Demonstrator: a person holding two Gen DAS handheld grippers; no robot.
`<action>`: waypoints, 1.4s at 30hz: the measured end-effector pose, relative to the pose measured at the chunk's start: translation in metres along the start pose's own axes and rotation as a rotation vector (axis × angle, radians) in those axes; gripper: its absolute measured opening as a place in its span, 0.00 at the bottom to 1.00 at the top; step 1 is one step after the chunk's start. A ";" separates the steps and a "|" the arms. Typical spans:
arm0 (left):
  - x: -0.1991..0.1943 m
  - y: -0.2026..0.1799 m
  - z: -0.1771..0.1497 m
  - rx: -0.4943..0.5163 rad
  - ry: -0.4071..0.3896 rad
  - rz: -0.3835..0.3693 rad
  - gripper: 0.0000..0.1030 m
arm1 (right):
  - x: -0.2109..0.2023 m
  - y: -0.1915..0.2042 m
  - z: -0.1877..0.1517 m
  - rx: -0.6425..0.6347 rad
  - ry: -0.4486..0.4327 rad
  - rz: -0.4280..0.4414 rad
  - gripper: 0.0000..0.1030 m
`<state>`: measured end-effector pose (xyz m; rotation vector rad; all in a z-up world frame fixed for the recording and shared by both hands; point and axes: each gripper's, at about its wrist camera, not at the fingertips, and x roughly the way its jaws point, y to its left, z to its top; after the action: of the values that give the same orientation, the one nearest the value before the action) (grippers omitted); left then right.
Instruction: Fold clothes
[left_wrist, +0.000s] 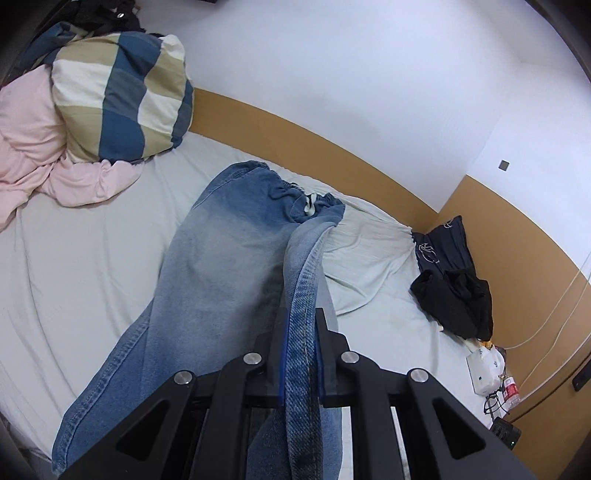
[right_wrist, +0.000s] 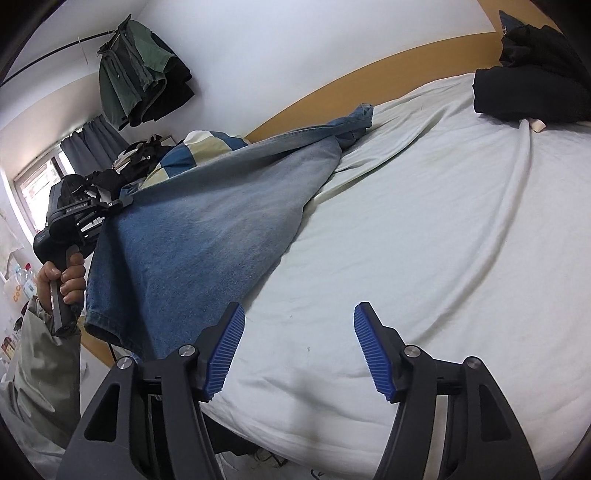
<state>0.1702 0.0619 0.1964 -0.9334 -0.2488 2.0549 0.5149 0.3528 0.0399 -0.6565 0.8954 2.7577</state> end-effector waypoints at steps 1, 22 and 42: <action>0.000 0.010 0.001 -0.025 0.001 0.006 0.11 | 0.000 0.000 0.000 -0.001 0.002 -0.002 0.62; -0.018 0.121 -0.032 -0.079 0.166 0.224 0.41 | 0.008 -0.001 0.000 -0.002 0.043 -0.036 0.68; -0.020 0.130 -0.056 0.009 0.249 0.294 0.51 | 0.029 0.013 -0.004 -0.025 0.085 -0.050 0.73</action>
<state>0.1364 -0.0427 0.1054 -1.2686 0.0337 2.1714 0.4866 0.3411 0.0305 -0.7943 0.8505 2.7196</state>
